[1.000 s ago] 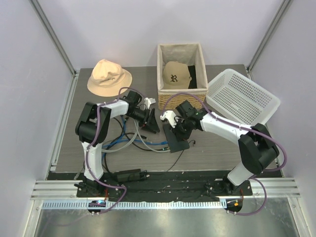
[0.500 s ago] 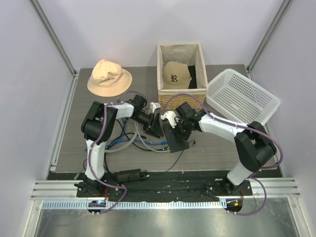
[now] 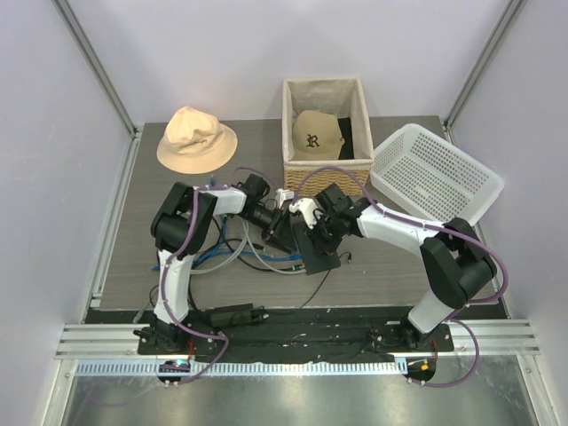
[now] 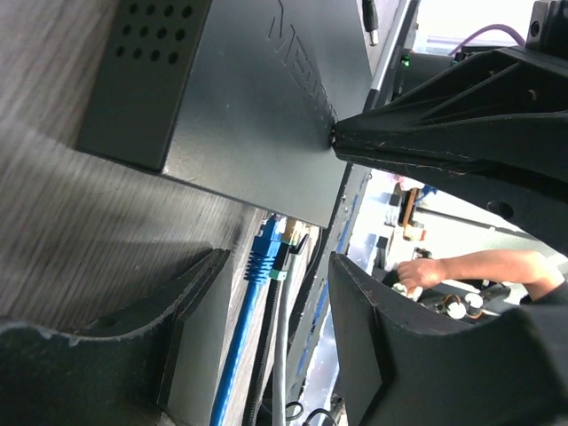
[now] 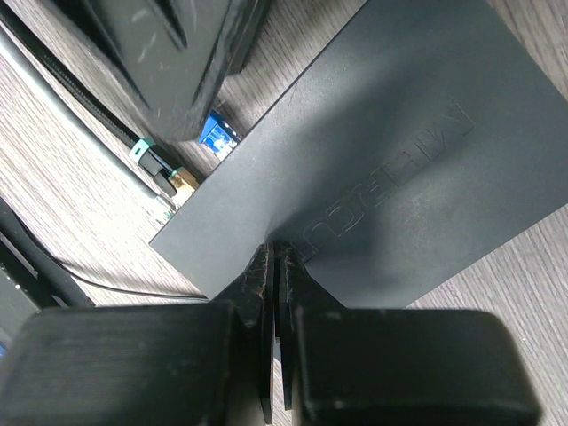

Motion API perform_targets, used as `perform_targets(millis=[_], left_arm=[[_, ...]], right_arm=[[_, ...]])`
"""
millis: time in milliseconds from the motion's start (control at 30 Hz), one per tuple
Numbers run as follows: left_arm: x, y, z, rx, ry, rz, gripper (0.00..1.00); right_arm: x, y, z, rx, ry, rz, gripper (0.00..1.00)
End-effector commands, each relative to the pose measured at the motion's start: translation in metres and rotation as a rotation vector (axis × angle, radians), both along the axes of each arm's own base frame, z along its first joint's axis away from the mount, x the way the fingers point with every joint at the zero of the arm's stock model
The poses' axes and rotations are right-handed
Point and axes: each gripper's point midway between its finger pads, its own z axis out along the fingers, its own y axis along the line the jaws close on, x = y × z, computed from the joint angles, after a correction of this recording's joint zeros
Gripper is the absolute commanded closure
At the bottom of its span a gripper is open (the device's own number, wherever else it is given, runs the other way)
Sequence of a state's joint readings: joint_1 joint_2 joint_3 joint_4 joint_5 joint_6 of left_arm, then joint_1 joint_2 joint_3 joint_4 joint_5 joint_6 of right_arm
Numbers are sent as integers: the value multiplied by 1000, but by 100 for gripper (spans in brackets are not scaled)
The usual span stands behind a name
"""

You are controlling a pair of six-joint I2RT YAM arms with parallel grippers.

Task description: Pull the plug from the switch port

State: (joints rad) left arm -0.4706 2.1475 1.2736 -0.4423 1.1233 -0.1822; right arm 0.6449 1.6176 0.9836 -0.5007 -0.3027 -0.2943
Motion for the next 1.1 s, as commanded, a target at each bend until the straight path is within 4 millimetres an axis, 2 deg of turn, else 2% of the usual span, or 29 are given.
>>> perform_targets(millis=[0, 300, 633, 800, 933, 1067], left_arm=[[-7, 4, -36, 90, -23, -23, 47], [-12, 4, -39, 77, -39, -39, 47], [-6, 11, -67, 165, -106, 38, 48], [-3, 13, -77, 207, -131, 65, 51], [-1, 12, -85, 243, -136, 70, 59], [-2, 11, -94, 297, -137, 63, 60]], right_arm=[[-9, -10, -21, -55, 47, -25, 99], [-10, -11, -24, -50, 62, -67, 99], [-20, -12, -32, -39, 122, -111, 99], [-19, -10, -33, -33, 128, -116, 99], [-19, -9, -33, -29, 127, -119, 99], [-18, -8, -32, -22, 125, -125, 99]])
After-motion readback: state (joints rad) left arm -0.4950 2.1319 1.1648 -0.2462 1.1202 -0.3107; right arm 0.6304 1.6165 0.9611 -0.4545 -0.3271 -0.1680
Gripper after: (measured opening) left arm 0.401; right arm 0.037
